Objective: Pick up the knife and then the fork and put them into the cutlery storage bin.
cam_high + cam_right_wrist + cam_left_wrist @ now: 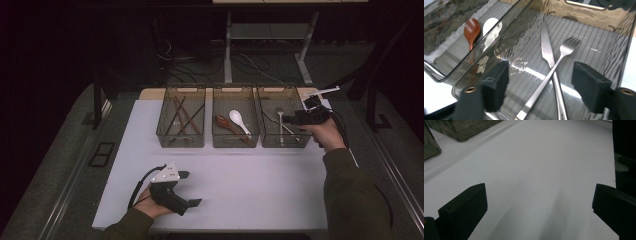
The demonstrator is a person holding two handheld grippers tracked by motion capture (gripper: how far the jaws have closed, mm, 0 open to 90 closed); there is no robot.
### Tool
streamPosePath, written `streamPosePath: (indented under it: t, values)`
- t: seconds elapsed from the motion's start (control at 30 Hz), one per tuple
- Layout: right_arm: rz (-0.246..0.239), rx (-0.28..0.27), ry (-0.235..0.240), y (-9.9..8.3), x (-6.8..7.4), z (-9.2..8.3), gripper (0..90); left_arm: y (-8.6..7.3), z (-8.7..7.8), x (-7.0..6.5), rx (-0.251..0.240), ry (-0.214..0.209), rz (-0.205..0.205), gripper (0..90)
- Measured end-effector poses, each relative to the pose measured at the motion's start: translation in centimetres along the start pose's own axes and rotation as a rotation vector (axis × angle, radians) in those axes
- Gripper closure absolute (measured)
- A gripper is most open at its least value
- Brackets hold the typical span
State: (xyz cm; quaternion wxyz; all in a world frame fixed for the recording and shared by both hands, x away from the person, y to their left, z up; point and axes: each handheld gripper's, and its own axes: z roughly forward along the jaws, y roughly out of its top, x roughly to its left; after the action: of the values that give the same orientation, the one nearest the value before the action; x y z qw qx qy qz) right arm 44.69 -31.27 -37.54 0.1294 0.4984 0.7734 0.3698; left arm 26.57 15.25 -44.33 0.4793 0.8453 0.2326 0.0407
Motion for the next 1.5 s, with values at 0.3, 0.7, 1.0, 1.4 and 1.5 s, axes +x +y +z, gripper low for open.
streamPosePath:
  t: [0.3, 0.7, 1.0, 1.4, 1.5]
  values:
    - [-0.018, -0.068, -0.020, -0.8, 1.0, -1.7, 18.7, 0.0, -0.1, 0.1, 0.010, 0.003, 0.008, 0.0]
    - [-0.074, -0.123, 0.014, -3.2, 2.7, -3.8, 18.7, -0.1, -0.2, 0.1, 0.003, 0.006, 0.002, 0.0]
    - [-0.124, -0.126, 0.092, -5.7, 4.3, -5.0, 18.7, -0.1, -0.2, 0.1, 0.006, 0.006, 0.000, 0.0]
    - [-0.166, -0.160, 0.110, -9.7, 6.0, -6.1, 18.7, -0.1, -0.2, 0.1, 0.007, 0.009, 0.000, 0.0]
    - [-0.170, -0.156, 0.116, -10.6, 6.4, -6.1, 18.7, -0.1, -0.2, 0.1, 0.007, 0.009, 0.000, 0.0]
